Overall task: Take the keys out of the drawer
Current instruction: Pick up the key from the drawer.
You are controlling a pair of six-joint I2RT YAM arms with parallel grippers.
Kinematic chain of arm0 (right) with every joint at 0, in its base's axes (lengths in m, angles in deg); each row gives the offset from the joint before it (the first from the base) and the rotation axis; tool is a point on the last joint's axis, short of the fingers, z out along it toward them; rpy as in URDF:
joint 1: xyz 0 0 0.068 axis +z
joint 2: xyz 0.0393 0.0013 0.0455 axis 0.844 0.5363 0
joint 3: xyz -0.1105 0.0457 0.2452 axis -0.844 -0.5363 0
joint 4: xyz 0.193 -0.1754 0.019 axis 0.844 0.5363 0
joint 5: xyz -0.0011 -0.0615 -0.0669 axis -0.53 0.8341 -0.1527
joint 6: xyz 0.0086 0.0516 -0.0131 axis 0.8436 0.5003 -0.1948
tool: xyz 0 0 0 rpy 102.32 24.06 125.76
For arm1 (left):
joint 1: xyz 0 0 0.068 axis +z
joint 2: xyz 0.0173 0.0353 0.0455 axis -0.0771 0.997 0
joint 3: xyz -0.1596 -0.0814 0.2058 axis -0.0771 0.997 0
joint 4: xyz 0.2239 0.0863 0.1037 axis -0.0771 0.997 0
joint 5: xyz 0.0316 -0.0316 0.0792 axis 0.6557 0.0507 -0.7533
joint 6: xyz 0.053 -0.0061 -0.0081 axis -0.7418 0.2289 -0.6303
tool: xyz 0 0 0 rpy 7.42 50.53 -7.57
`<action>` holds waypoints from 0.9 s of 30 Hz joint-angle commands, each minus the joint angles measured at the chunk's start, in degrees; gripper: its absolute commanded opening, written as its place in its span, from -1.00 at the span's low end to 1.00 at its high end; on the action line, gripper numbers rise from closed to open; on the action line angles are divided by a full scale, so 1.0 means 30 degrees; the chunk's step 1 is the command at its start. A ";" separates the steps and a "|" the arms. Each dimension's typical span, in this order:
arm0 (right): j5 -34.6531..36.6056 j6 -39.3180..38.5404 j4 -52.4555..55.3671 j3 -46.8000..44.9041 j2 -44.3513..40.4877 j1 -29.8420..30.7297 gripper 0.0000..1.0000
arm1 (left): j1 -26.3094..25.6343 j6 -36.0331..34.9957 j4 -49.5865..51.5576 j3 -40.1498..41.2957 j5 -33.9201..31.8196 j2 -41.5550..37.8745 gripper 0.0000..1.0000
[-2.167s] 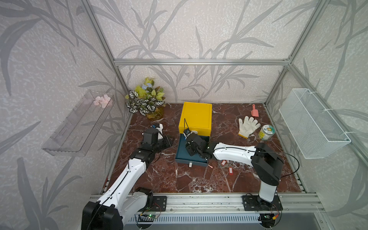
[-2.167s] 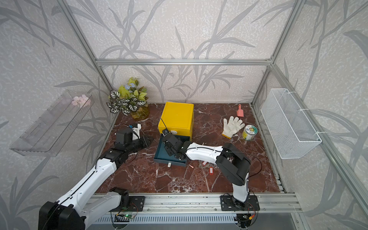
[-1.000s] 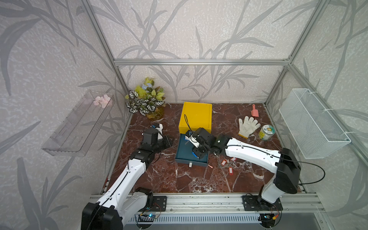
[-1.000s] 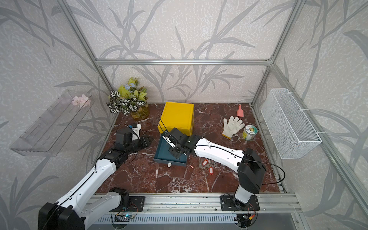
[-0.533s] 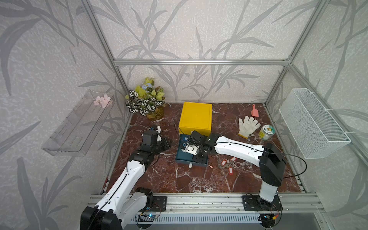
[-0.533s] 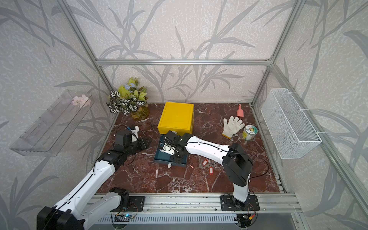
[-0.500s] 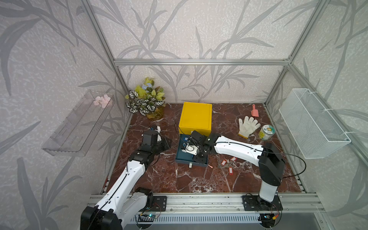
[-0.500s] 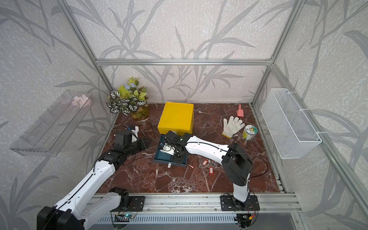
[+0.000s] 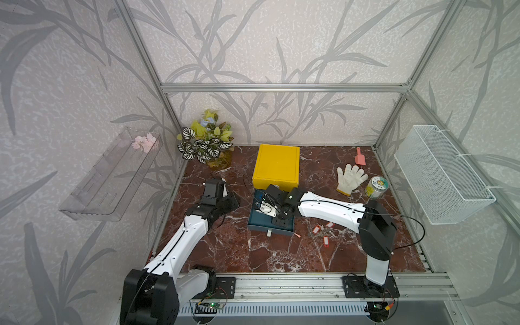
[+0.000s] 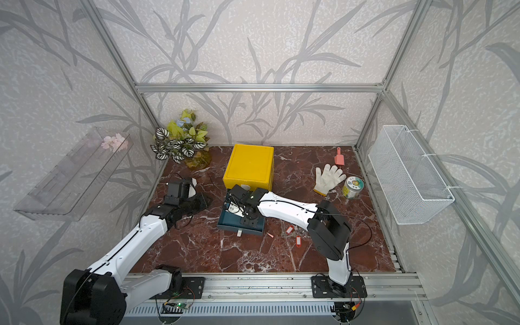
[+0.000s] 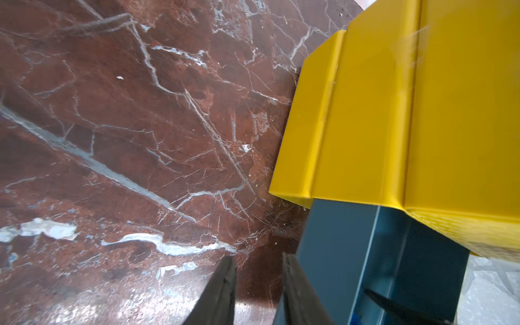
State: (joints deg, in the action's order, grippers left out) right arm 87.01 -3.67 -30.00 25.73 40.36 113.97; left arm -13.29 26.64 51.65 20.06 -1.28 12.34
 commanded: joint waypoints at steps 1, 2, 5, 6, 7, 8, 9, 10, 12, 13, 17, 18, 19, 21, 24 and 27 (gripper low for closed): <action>0.2646 -0.0271 -0.0845 -0.0661 -0.0049 -0.0188 -0.27 | 0.0257 -0.0284 0.0432 -0.0625 -0.0180 0.0056 -0.37; 0.2792 -0.0254 -0.0973 -0.0675 -0.0025 -0.0304 -0.28 | 0.0328 -0.0243 0.0383 -0.0620 -0.0208 0.0086 -0.37; 0.2537 -0.0141 -0.1008 -0.0465 0.0060 -0.0733 -0.30 | 0.0463 -0.0179 0.0189 -0.0593 -0.0145 0.0287 -0.37; 0.2402 -0.0137 -0.1008 -0.0420 0.0077 -0.0876 -0.30 | 0.0492 -0.0153 0.0143 -0.0599 -0.0110 0.0375 -0.37; 0.2341 -0.0111 -0.1056 -0.0397 0.0071 -0.0968 -0.31 | 0.0521 -0.0123 0.0115 -0.0611 -0.0085 0.0450 -0.37; 0.2250 -0.0111 -0.1036 -0.0411 0.0093 -0.1066 -0.32 | 0.0546 -0.0124 0.0083 -0.0615 -0.0072 0.0544 -0.37; 0.2113 -0.0111 -0.1074 -0.0411 0.0037 -0.1154 -0.33 | 0.0573 -0.0125 0.0074 -0.0656 -0.0092 0.0611 -0.37; 0.2003 -0.0118 -0.1111 -0.0440 0.0034 -0.1218 -0.34 | 0.0581 -0.0123 -0.0013 -0.0671 -0.0092 0.0711 -0.37; 0.1589 -0.0133 -0.0994 -0.0386 -0.0018 -0.1310 -0.36 | 0.0596 -0.0125 -0.0125 -0.0746 -0.0032 0.0949 -0.37; 0.1247 -0.0119 -0.0879 -0.0308 -0.0065 -0.1310 -0.36 | 0.0631 -0.0079 -0.0159 -0.0784 -0.0006 0.1045 -0.37; -0.0272 0.0130 -0.0520 -0.0072 -0.0651 -0.1312 -0.35 | 0.0636 0.0012 -0.0238 -0.0912 0.0297 0.1302 -0.37; -0.0444 0.0250 -0.0312 0.0098 -0.0712 -0.1314 -0.35 | 0.0637 -0.0007 -0.0300 -0.0906 0.0402 0.1317 -0.37; -0.0605 0.0298 -0.0095 0.0284 -0.0727 -0.1310 -0.35 | 0.0640 0.0011 -0.0324 -0.0909 0.0486 0.1330 -0.37; -0.0671 0.0391 0.0365 0.0602 -0.0647 -0.1310 -0.35 | 0.0640 0.0041 -0.0346 -0.0830 0.0706 0.1317 -0.37; -0.0669 0.0498 0.0900 0.0863 -0.0523 -0.1314 -0.35 | 0.0640 0.0012 -0.0464 -0.0671 0.1004 0.1194 -0.37; -0.1070 0.0544 0.1435 0.0889 -0.0606 -0.1310 -0.35 | 0.0640 -0.0384 -0.0494 -0.0620 0.1396 0.1030 -0.37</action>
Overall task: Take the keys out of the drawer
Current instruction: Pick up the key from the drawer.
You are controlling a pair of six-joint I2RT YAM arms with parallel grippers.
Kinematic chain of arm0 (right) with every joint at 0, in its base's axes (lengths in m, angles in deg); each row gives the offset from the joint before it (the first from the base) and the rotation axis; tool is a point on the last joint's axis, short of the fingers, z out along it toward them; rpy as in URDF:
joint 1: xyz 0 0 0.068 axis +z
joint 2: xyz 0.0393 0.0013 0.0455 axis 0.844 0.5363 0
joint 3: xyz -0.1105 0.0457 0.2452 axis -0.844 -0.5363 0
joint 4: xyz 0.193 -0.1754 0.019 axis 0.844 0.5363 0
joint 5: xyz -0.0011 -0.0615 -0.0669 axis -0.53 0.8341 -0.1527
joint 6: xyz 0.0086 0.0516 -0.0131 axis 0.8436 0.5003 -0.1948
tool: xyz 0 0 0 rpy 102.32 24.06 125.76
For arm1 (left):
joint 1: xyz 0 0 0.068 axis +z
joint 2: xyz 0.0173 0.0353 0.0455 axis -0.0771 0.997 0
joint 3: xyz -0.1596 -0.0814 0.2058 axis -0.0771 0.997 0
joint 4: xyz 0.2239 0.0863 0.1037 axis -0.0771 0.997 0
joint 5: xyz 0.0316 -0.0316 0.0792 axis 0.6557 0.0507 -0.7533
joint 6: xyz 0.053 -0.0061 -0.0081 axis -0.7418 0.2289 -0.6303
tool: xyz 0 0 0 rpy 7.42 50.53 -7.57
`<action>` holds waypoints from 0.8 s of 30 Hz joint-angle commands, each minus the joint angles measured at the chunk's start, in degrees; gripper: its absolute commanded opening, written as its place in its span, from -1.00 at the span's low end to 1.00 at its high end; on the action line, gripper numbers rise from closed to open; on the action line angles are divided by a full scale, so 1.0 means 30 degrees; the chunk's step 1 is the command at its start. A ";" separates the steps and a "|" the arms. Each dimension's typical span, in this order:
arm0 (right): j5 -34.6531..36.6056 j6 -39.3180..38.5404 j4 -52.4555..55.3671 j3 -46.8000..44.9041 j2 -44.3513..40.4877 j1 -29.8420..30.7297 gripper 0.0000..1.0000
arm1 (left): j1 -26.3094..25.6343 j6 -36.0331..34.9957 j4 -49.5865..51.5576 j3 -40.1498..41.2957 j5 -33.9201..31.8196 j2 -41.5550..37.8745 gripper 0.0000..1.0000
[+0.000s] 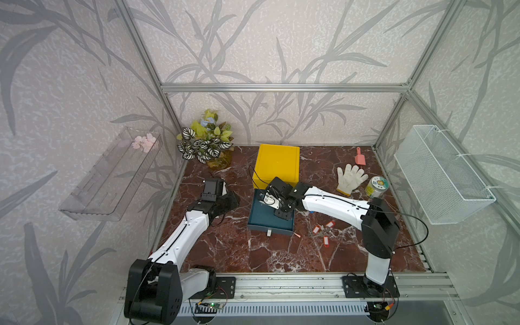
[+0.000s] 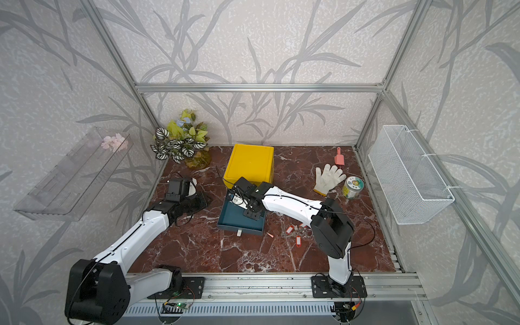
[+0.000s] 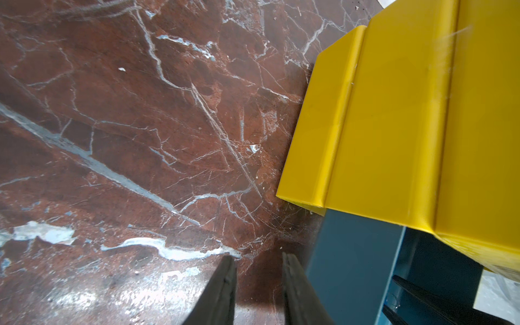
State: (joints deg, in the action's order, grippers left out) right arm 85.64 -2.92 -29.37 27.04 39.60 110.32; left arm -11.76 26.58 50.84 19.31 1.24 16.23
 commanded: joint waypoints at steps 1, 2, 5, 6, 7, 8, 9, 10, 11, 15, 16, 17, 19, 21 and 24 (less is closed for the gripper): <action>-0.0685 0.0314 0.1345 0.0448 -0.0424 -0.0094 -0.35 | 0.0126 -0.0470 -0.0098 -0.0367 0.0516 -0.0315 -0.37; -0.0818 0.0288 0.1462 0.0485 -0.0520 -0.0094 -0.35 | 0.0122 -0.0531 0.0030 -0.0387 0.0423 -0.0346 -0.37; -0.1475 -0.0116 0.1698 0.0594 -0.0759 -0.0094 -0.34 | 0.0123 -0.0632 0.0076 -0.0385 0.0343 -0.0358 -0.37; -0.1780 -0.0388 0.1848 0.0670 -0.0816 -0.0094 -0.33 | 0.0126 -0.0650 0.0029 -0.0380 0.0385 -0.0361 -0.37; -0.2087 -0.0644 0.2001 0.0730 -0.0867 -0.0101 -0.33 | 0.0122 -0.0640 -0.0001 -0.0384 0.0441 -0.0314 -0.37; -0.2588 -0.0991 0.2204 0.0777 -0.0925 -0.0094 -0.32 | 0.0130 -0.0617 -0.0058 -0.0383 0.0490 -0.0331 -0.37; -0.3120 -0.1455 0.2411 0.0732 -0.1013 -0.0076 -0.32 | 0.0115 -0.0623 -0.0059 -0.0387 0.0504 -0.0331 -0.37; -0.3521 -0.1816 0.2614 0.0707 -0.1029 -0.0060 -0.30 | 0.0130 -0.0611 -0.0059 -0.0348 0.0530 -0.0331 -0.37; -0.3629 -0.2143 0.2709 0.0623 -0.1007 -0.0011 -0.26 | 0.0126 -0.0627 -0.0033 -0.0335 0.0548 -0.0303 -0.37; -0.2653 -0.2610 0.2935 0.0374 -0.0470 -0.0020 -0.23 | 0.0132 -0.0582 -0.0003 -0.0349 0.0562 -0.0276 -0.37; -0.2348 -0.2693 0.2978 0.0397 -0.0397 -0.0006 -0.23 | 0.0129 -0.0562 -0.0012 -0.0357 0.0563 -0.0280 -0.37; -0.2109 -0.2845 0.3044 0.0441 -0.0356 -0.0021 -0.23 | 0.0132 -0.0551 -0.0003 -0.0367 0.0517 -0.0273 -0.37; -0.1780 -0.3146 0.3208 0.0542 -0.0363 -0.0017 -0.25 | 0.0139 -0.0547 0.0025 -0.0320 0.0446 -0.0331 -0.37; -0.2036 -0.3659 0.3677 0.0755 -0.0300 -0.0006 -0.25 | 0.0123 -0.0528 0.0076 -0.0280 0.0303 -0.0317 -0.37; -0.2632 -0.4339 0.4077 0.0683 -0.0266 -0.0008 -0.24 | 0.0154 -0.0579 0.0039 -0.0276 0.0293 -0.0146 -0.37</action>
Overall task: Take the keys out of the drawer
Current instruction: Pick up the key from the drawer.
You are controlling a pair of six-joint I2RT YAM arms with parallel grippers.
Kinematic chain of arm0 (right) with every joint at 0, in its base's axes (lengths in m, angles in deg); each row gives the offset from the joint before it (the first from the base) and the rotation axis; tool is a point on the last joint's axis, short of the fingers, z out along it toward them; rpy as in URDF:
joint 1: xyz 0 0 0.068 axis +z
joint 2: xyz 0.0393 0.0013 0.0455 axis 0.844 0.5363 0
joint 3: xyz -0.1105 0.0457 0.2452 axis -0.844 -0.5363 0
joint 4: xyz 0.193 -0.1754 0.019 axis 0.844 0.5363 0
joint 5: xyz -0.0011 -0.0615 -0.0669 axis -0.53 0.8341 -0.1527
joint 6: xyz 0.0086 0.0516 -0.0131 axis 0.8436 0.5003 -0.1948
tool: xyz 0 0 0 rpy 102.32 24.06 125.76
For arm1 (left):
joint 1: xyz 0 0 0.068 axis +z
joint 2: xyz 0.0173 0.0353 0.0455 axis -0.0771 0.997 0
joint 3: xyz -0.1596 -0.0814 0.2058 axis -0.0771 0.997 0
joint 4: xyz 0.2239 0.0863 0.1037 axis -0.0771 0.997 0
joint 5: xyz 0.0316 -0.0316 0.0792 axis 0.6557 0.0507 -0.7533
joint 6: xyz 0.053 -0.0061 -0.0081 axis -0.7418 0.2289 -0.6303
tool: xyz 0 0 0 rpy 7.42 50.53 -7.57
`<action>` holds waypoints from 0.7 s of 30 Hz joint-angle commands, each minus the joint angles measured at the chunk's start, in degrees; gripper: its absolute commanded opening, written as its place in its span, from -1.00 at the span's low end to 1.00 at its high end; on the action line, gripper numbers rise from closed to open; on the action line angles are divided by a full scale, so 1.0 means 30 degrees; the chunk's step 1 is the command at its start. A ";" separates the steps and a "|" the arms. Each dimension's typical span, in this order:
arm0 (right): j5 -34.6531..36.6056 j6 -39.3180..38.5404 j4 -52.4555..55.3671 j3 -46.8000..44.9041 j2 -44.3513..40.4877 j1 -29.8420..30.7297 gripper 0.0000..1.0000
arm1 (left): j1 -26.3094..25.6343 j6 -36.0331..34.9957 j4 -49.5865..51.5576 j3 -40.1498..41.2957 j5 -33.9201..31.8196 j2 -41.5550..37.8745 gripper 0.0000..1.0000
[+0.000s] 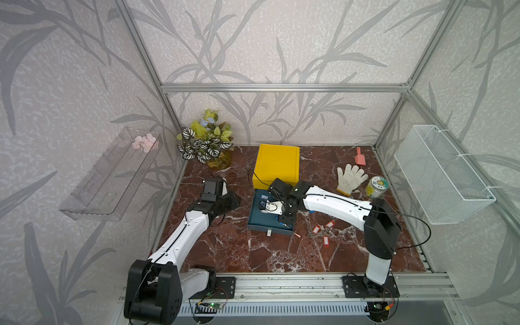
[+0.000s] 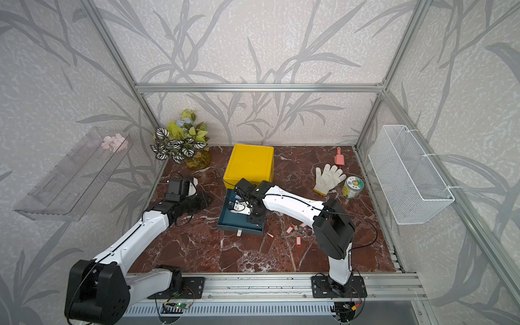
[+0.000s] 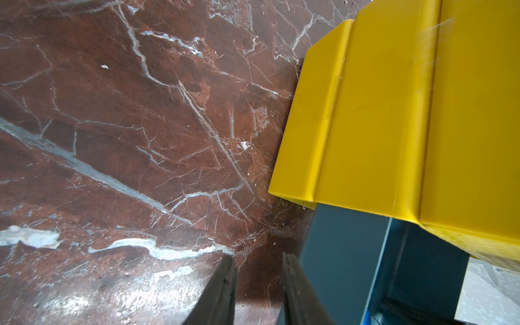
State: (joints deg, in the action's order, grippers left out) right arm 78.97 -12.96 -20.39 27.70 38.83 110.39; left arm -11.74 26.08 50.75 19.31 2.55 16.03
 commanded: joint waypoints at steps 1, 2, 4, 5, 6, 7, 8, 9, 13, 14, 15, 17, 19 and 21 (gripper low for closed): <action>-0.0760 -0.1176 0.1131 0.0435 -0.0038 -0.0028 -0.24 | 0.0149 -0.0435 0.0072 -0.0302 -0.0125 -0.0012 -0.37; -0.1237 -0.1350 0.1269 0.0428 -0.0043 -0.0006 -0.22 | 0.0128 -0.0485 0.0084 -0.0350 -0.0061 0.0077 -0.37; -0.1941 -0.1595 0.1433 0.0434 0.0014 0.0081 -0.19 | 0.0126 -0.0487 0.0099 -0.0393 -0.0016 0.0227 -0.37; -0.2044 -0.1628 0.1334 0.0377 0.0086 0.0209 -0.18 | 0.0150 -0.0481 0.0092 -0.0401 0.0024 0.0283 -0.37; -0.2061 -0.1644 0.1209 0.0351 0.0186 0.0333 -0.18 | 0.0151 -0.0489 0.0098 -0.0384 0.0065 0.0316 -0.37; -0.2036 -0.1629 0.1058 0.0314 0.0304 0.0431 -0.17 | 0.0152 -0.0471 0.0105 -0.0345 0.0095 0.0320 -0.38; -0.1842 -0.1509 0.0778 0.0285 0.0484 0.0518 -0.17 | 0.0142 -0.0422 0.0060 -0.0263 0.0096 0.0333 -0.37; -0.1572 -0.1419 0.0522 0.0253 0.0691 0.0557 -0.16 | 0.0149 -0.0391 -0.0024 -0.0193 0.0104 0.0320 -0.37; 0.0660 -0.1119 -0.0860 -0.0003 0.1364 0.0587 -0.16 | 0.0150 -0.0256 -0.0153 -0.0188 0.0313 0.0518 -0.37; 0.1128 -0.1171 -0.1076 -0.0061 0.1533 0.0588 -0.16 | 0.0151 -0.0294 -0.0105 -0.0321 0.0360 0.0619 -0.37; 0.1727 -0.1229 -0.1212 0.0037 0.1743 0.0580 -0.15 | 0.0148 -0.0357 -0.0021 -0.0457 0.0360 0.0640 -0.37; 0.2805 -0.1292 -0.1459 0.0230 0.2047 0.0509 -0.17 | 0.0135 -0.0519 0.0141 -0.0675 0.0270 0.0615 -0.37; 0.3223 -0.1222 -0.1739 0.0444 0.2092 0.0348 -0.22 | 0.0137 -0.0575 0.0237 -0.0820 0.0127 0.0582 -0.37; 0.3178 -0.1095 -0.1965 0.0652 0.2052 0.0164 -0.34 | 0.0157 -0.0523 0.0239 -0.0829 0.0125 0.0584 -0.37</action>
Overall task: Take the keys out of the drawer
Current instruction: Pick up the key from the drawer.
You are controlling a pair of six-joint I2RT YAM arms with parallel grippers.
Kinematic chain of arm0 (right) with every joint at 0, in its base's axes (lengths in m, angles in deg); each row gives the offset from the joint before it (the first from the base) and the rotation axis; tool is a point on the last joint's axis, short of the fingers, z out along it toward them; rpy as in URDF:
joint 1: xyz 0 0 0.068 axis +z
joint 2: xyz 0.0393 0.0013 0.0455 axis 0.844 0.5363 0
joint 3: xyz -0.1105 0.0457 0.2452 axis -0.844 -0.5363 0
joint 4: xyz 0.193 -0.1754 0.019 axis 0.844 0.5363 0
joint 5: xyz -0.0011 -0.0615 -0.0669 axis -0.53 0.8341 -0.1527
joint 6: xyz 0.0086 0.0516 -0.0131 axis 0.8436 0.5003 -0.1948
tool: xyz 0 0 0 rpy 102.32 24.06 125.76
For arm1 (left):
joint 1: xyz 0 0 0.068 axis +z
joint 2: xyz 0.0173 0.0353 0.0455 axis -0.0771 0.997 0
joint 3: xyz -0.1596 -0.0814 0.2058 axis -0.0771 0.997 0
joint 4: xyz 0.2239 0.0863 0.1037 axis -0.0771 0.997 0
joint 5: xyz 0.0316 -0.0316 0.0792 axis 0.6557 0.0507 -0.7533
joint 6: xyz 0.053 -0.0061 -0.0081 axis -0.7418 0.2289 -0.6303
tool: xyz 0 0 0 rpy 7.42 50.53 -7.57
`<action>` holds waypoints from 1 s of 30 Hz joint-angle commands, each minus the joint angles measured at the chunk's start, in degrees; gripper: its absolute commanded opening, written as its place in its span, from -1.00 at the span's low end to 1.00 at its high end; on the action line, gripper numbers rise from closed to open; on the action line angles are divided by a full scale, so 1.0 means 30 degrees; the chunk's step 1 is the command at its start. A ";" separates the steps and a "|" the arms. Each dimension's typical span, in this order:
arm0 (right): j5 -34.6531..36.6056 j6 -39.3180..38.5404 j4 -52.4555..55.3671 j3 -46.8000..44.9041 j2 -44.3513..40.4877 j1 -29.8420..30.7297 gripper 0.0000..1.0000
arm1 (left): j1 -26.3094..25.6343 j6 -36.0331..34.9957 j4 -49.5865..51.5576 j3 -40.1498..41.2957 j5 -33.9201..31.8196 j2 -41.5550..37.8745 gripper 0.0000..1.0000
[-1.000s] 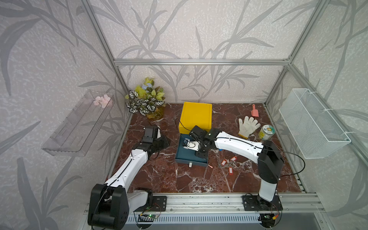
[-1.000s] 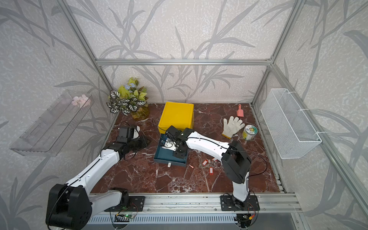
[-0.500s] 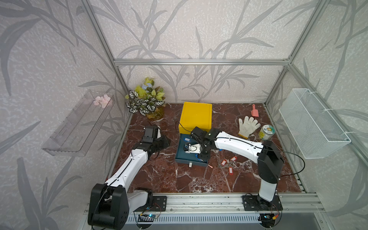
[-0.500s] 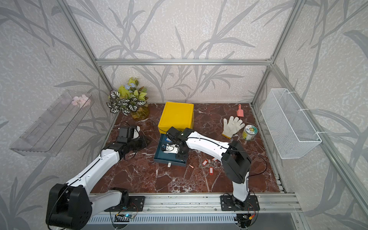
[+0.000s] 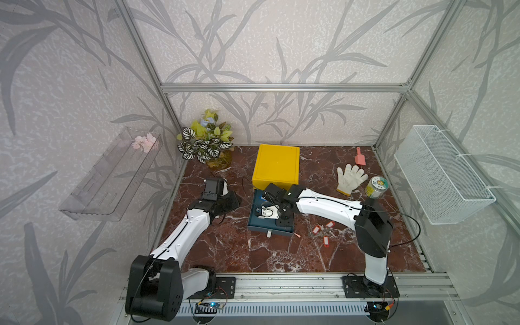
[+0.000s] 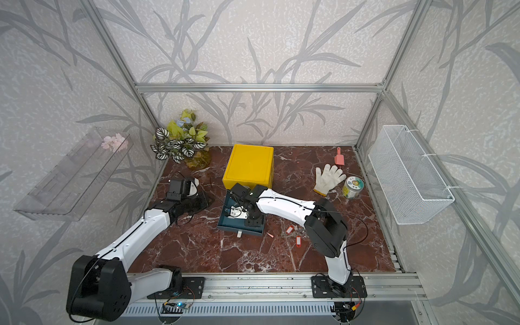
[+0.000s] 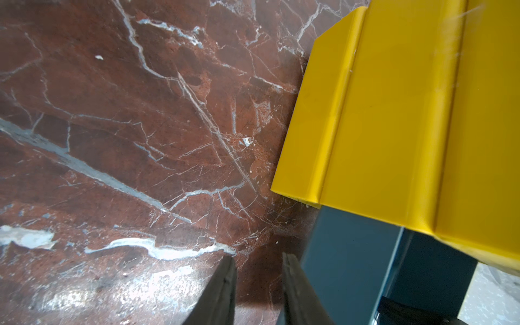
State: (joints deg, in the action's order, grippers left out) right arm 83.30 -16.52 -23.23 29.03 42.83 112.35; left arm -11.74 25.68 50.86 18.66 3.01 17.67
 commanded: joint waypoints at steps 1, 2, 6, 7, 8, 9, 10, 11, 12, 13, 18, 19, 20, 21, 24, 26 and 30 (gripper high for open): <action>0.1753 0.0101 -0.1102 0.0217 0.0682 -0.0538 -0.40 | 0.0153 -0.0367 0.0225 -0.0614 -0.0028 0.0038 -0.37; 0.1728 0.0101 -0.1177 0.0218 0.0629 -0.0610 -0.44 | 0.0177 -0.0353 0.0235 -0.0585 -0.0027 0.0008 -0.37; 0.1729 0.0042 -0.1119 0.0159 0.0707 -0.0881 -0.54 | 0.0196 -0.0299 0.0249 -0.0569 -0.0122 -0.0019 -0.37; 0.1698 0.0042 -0.1061 0.0184 0.0734 -0.0930 -0.55 | 0.0210 -0.0273 0.0222 -0.0578 -0.0145 -0.0006 -0.37; 0.1675 0.0016 -0.1023 0.0184 0.0756 -0.0933 -0.57 | 0.0225 -0.0260 0.0145 -0.0585 -0.0125 0.0008 -0.37; 0.1610 0.0013 -0.0965 0.0215 0.0735 -0.0947 -0.59 | 0.0237 -0.0218 0.0099 -0.0577 -0.0116 0.0027 -0.37; 0.1581 0.0041 -0.0917 0.0222 0.0720 -0.0947 -0.60 | 0.0238 -0.0208 0.0063 -0.0573 -0.0116 0.0066 -0.37; 0.1523 0.0070 -0.0900 0.0246 0.0671 -0.0948 -0.62 | 0.0232 -0.0170 0.0045 -0.0555 -0.0103 0.0050 -0.37; 0.1466 0.0115 -0.0896 0.0269 0.0647 -0.0969 -0.64 | 0.0248 -0.0082 -0.0012 -0.0528 -0.0043 0.0067 -0.37; 0.1392 0.0155 -0.0829 0.0326 0.0643 -0.0947 -0.65 | 0.0263 -0.0019 -0.0063 -0.0494 -0.0006 0.0067 -0.37; 0.1228 0.0364 -0.0586 0.0598 0.0536 -0.0947 -0.76 | 0.0254 0.0020 -0.0072 -0.0404 0.0015 -0.0063 -0.37; 0.1228 0.0393 -0.0544 0.0626 0.0515 -0.0948 -0.78 | 0.0251 0.0019 -0.0070 -0.0389 0.0003 -0.0094 -0.37; 0.1228 0.0419 -0.0541 0.0598 0.0473 -0.0951 -0.79 | 0.0264 -0.0004 -0.0054 -0.0383 0.0007 -0.0159 -0.37; 0.1255 0.0396 -0.0530 0.0524 0.0387 -0.0969 -0.81 | 0.0282 0.0000 -0.0024 -0.0351 -0.0003 -0.0218 -0.37; 0.1316 0.0394 -0.0551 0.0518 0.0216 -0.0949 -0.90 | 0.0281 -0.0034 -0.0009 -0.0321 -0.0028 -0.0365 -0.37; 0.1272 0.0393 -0.0679 0.0474 0.0149 -0.0947 -0.94 | 0.0289 -0.0086 -0.0030 -0.0315 -0.0027 -0.0429 -0.37; 0.1170 0.0423 -0.0687 0.0568 0.0072 -0.0970 -1.00 | 0.0292 -0.0199 0.0026 -0.0333 -0.0056 -0.0567 -0.36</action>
State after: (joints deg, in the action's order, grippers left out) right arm 86.58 -15.75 -27.34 30.80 43.01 110.06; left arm -11.15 25.66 50.75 18.33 3.01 17.36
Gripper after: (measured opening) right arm 0.049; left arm 0.317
